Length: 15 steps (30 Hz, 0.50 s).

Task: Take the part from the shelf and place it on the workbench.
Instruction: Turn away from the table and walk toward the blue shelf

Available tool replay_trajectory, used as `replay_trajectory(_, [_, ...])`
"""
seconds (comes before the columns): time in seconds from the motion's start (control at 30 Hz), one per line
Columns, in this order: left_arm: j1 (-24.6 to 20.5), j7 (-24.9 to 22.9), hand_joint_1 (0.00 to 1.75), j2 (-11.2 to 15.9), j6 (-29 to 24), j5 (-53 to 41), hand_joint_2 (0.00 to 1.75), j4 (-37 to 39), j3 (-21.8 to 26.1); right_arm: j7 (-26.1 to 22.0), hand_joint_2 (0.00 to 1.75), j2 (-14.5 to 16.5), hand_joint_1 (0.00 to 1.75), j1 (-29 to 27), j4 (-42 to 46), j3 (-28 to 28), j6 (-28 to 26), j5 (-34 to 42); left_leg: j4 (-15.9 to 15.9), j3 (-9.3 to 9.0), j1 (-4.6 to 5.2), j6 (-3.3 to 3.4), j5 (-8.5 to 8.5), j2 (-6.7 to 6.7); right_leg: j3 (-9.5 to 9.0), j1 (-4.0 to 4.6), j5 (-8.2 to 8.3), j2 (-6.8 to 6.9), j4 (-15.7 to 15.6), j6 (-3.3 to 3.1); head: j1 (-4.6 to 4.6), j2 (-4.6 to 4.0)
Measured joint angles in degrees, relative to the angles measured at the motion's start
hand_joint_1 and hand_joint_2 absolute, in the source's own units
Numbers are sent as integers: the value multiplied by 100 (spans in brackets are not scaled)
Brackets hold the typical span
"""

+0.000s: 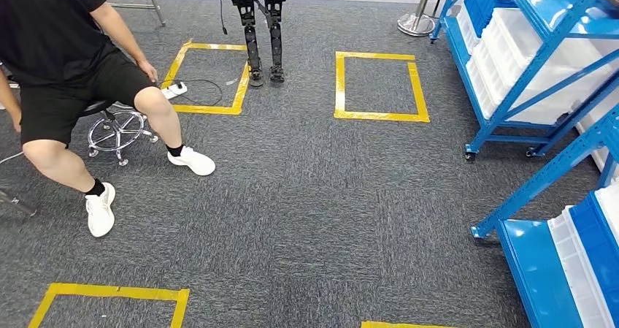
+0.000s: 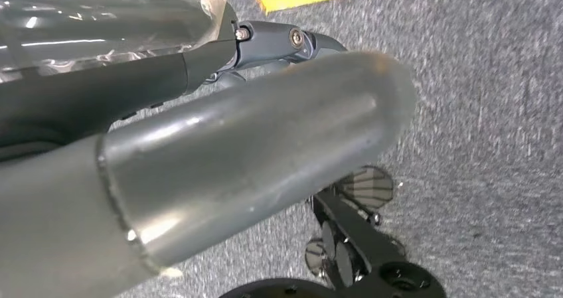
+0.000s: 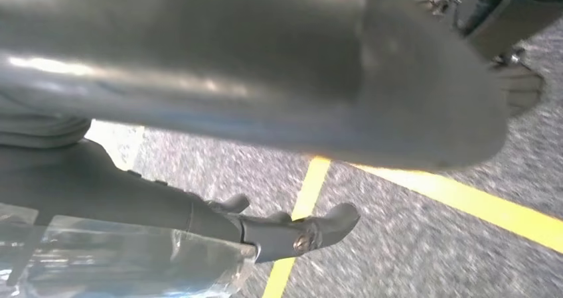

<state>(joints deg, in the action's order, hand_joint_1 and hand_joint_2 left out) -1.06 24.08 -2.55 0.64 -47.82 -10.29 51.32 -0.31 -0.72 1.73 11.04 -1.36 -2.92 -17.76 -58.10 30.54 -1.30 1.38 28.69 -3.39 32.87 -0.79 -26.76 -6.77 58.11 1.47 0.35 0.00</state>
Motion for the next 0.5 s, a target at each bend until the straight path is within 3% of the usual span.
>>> replay_trajectory(0.07, [-5, 8, 0, -1, -2, 0, 0, 1, 0, -1, 0, 2, 0, -3, 0, 0, -2, 3, 83, -24, -7, 92, -55, 159, 152, 12, -159, 267, 294, 1, 24, 0])
replay_trajectory(0.1, [-1, 10, 0, -1, -3, 0, 0, 1, 0, -2, 0, 5, 0, 2, 0, 0, -3, 4, 97, -30, 2, 113, -66, 248, 311, 7, -320, 443, 614, -24, 34, -1])
replay_trajectory(0.17, [10, 12, 0, 1, -3, 0, 0, 4, 0, -3, 0, 9, 0, 9, 0, 0, -3, 4, 98, -20, 26, 126, -65, 431, 653, -9, -613, 582, 1302, -40, 51, -1])
replay_trajectory(0.2, [10, 12, 0, 1, -4, 0, 0, 5, 0, -4, 0, 10, 0, 4, 0, 0, -3, 5, 96, -16, 34, 124, -63, 521, 734, -21, -667, 603, 1490, -16, 50, -1])
replay_trajectory(0.23, [8, 12, 0, 1, -4, 0, 0, 7, 0, -8, 0, 10, 0, -5, 0, 0, -3, 5, 95, -13, 36, 120, -59, 594, 716, -34, -641, 617, 1487, 24, 51, 0])
replay_trajectory(0.27, [6, 12, 0, 1, -4, -1, 0, 7, 0, -15, 0, 8, 0, -13, 0, 0, -3, 6, 94, -18, 33, 110, -53, 669, 559, -50, -532, 657, 1226, 83, 52, 0])
replay_trajectory(0.3, [3, 13, 0, 0, -3, -2, 0, 6, 0, -25, 0, 6, 0, -17, 0, 0, -3, 7, 91, -32, 33, 90, -43, 737, 323, -70, -397, 765, 823, 138, 53, 0])
replay_trajectory(0.37, [3, 16, 0, 2, -8, -2, 0, 5, 0, -46, 0, 6, 0, -3, 0, 0, 0, 10, 82, -74, 55, 25, -5, 862, -62, -74, -175, 1061, 138, 168, 59, -1])
replay_trajectory(0.43, [-7, 22, 0, 4, -16, -2, 0, 4, 0, -56, 0, 9, 0, 6, 0, 0, 3, 17, 77, -125, 79, -53, 39, 971, -115, -37, -116, 1152, -8, 83, 53, -1])
replay_trajectory(0.5, [-33, 26, 0, -5, -20, -5, 0, 4, 0, -58, 0, 8, 0, -6, -1, 0, 3, 22, 68, -165, 48, -120, 80, 1051, -106, -42, -97, 1009, -18, -5, 37, -1])
